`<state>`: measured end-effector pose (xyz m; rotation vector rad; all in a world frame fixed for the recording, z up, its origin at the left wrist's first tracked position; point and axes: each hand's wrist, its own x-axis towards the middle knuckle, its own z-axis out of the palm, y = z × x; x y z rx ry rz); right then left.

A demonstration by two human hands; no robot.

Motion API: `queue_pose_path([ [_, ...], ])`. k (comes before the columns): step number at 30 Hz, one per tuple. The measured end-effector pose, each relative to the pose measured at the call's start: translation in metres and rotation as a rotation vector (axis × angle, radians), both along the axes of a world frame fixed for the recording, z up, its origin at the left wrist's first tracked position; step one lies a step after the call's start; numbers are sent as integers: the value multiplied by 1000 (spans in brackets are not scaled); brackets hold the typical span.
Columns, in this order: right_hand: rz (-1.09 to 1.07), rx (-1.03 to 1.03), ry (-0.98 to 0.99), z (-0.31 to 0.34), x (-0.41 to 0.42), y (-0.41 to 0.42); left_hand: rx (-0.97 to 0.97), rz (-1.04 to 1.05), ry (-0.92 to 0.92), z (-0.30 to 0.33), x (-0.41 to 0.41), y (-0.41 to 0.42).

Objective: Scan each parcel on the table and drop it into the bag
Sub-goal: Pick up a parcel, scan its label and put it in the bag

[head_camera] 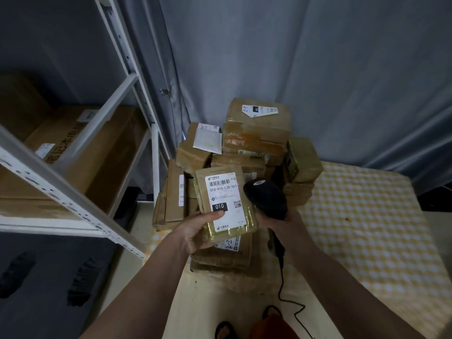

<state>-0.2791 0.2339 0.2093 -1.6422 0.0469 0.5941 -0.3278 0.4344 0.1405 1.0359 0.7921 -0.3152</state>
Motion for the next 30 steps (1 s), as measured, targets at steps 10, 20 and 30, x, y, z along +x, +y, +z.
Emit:
queue_pose_path([
  [10,-378,-45,-7,-1,17,-89,6,-194,-22,10,54,-72],
  [20,-612,33,5,-1,16,-217,40,-444,-65,17,111,-203],
  [30,-861,14,12,4,15,-415,3,-665,-52,19,159,-419],
])
